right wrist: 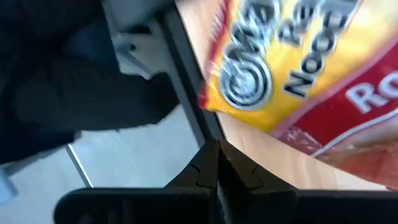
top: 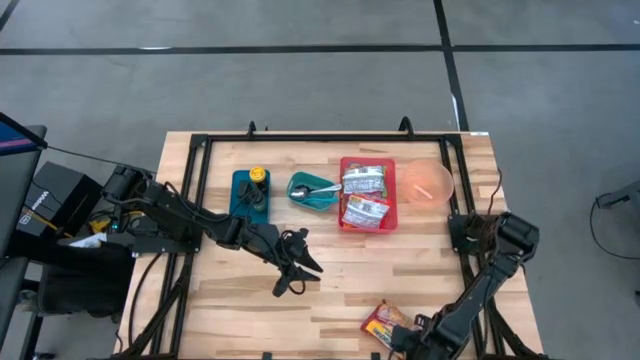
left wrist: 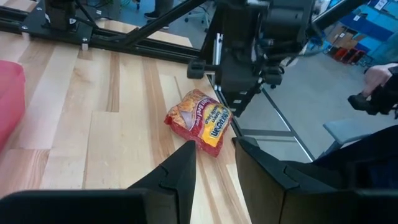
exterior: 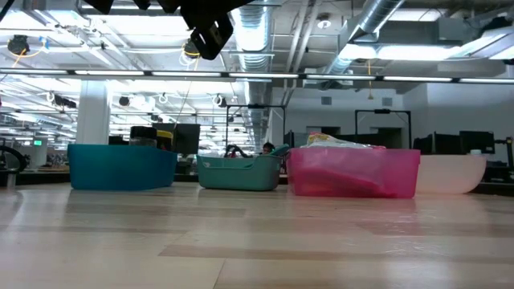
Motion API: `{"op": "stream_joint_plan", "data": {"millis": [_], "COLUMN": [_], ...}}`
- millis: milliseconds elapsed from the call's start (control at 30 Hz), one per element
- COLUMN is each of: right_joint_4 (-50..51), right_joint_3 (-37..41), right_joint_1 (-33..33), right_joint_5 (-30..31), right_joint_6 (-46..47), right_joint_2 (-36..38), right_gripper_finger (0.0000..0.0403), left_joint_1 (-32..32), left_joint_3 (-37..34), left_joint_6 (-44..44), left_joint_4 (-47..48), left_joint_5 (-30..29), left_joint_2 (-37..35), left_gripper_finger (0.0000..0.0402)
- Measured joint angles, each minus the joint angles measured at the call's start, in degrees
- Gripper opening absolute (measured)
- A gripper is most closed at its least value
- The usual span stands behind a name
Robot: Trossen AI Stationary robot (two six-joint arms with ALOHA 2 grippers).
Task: Pick & Place Food Item
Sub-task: Put the red noodle pack into the red bin
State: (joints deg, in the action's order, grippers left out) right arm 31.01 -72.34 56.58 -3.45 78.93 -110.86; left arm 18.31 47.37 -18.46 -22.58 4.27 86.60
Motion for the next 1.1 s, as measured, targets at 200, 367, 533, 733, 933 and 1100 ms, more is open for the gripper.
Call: {"op": "stream_joint_plan", "data": {"millis": [200, 367, 533, 733, 933, 1100], "right_joint_4": [1.76, 7.95, 13.81, 20.8, 28.03, 36.65], "right_joint_3": [0.0, -0.04, -0.04, -0.04, -0.04, -0.04], "right_joint_1": [-0.56, -2.65, -5.2, -7.86, -10.07, -11.0], "right_joint_5": [0.81, 2.93, 5.52, 8.76, 11.17, 11.31], "right_joint_6": [-1.2, -1.37, -1.44, -1.48, -1.4, -1.03], "right_joint_2": [-1.62, -1.48, -1.47, -1.47, -1.47, -1.45], "right_gripper_finger": [0.0, 0.0, 0.0, 0.0, 0.0, 0.0], "left_joint_1": [0.0, 0.0, 0.0, 0.0, 0.0, 0.0], "left_joint_3": [0.0, 0.0, 0.0, 0.0, 0.0, 0.0], "left_joint_6": [0.0, 0.0, 0.0, 0.0, 0.0, 0.0], "left_joint_4": [-0.52, -0.62, -0.62, -0.6, -0.6, -0.6], "left_joint_5": [0.02, 0.01, 0.02, 0.02, 0.02, 0.02], "left_joint_2": [-0.01, -0.02, -0.01, -0.02, -0.02, -0.02], "left_gripper_finger": [0.0109, 0.0109, 0.0109, 0.0109, 0.0109, 0.0109]}}
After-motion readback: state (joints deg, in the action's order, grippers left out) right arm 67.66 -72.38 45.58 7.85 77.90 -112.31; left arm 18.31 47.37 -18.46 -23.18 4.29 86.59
